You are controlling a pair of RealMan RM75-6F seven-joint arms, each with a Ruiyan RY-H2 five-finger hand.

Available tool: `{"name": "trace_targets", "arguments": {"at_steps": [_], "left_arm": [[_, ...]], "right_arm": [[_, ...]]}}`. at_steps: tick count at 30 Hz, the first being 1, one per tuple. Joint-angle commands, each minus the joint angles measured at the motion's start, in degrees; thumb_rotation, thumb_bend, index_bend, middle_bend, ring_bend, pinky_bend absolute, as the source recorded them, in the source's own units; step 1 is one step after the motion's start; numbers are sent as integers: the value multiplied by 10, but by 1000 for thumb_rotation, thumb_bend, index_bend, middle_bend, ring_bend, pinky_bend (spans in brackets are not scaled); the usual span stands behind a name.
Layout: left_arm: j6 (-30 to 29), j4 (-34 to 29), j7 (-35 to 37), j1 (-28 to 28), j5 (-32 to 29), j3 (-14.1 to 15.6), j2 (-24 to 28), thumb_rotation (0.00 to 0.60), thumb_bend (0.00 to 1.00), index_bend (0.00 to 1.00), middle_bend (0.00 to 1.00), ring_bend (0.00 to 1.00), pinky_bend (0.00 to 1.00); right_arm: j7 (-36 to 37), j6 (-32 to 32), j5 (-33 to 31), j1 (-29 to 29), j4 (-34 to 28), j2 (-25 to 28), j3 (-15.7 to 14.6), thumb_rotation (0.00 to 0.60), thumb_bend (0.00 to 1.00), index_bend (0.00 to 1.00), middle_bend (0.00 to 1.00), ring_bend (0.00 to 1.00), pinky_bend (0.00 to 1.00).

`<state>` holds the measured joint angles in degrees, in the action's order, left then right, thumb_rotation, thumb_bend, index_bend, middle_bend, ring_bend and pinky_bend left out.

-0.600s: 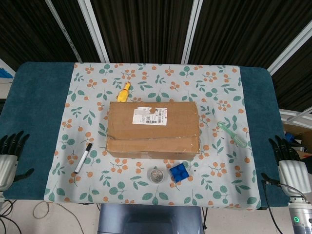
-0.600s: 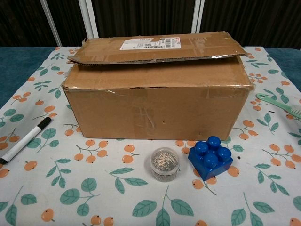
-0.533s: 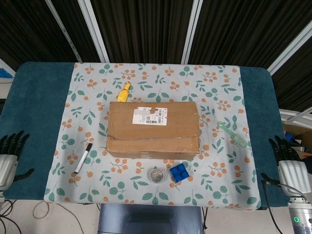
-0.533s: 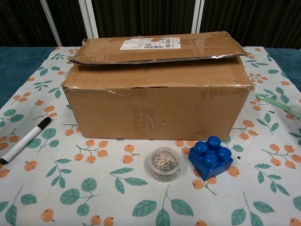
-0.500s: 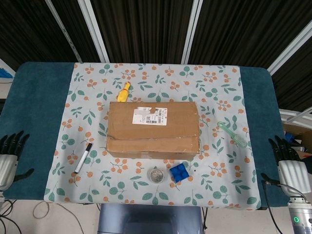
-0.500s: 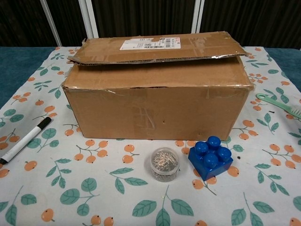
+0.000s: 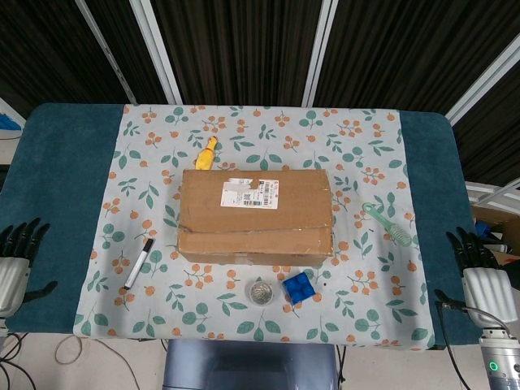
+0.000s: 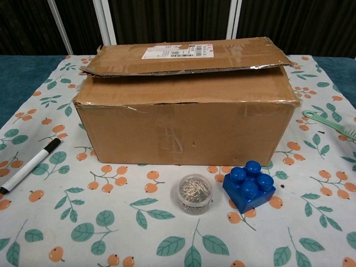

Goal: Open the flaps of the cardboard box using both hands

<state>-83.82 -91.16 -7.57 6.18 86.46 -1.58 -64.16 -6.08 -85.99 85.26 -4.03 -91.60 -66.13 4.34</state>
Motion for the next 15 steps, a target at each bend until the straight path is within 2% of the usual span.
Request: {"name": "trace_targets", "arguments": {"at_steps": [1, 7, 11, 15], "left_arm": [[-2, 1, -6, 1, 5, 1, -1, 600, 0, 0, 0, 0, 0], [-4, -4, -9, -1, 4, 1, 0, 600, 0, 0, 0, 0, 0], [-9, -29, -5, 2, 9, -2, 9, 600, 0, 0, 0, 0, 0], [21, -116, -25, 40, 19, -26, 40, 600, 20, 0, 0, 0, 0]], "right_arm": [[2, 0, -1, 1, 1, 1, 0, 600, 73, 0, 0, 0, 193], [8, 4, -3, 0, -1, 3, -1, 600, 73, 0, 0, 0, 193], [8, 5, 0, 0, -3, 3, -2, 600, 73, 0, 0, 0, 193], [12, 14, -7, -3, -7, 5, -1, 600, 73, 0, 0, 0, 193]]}}
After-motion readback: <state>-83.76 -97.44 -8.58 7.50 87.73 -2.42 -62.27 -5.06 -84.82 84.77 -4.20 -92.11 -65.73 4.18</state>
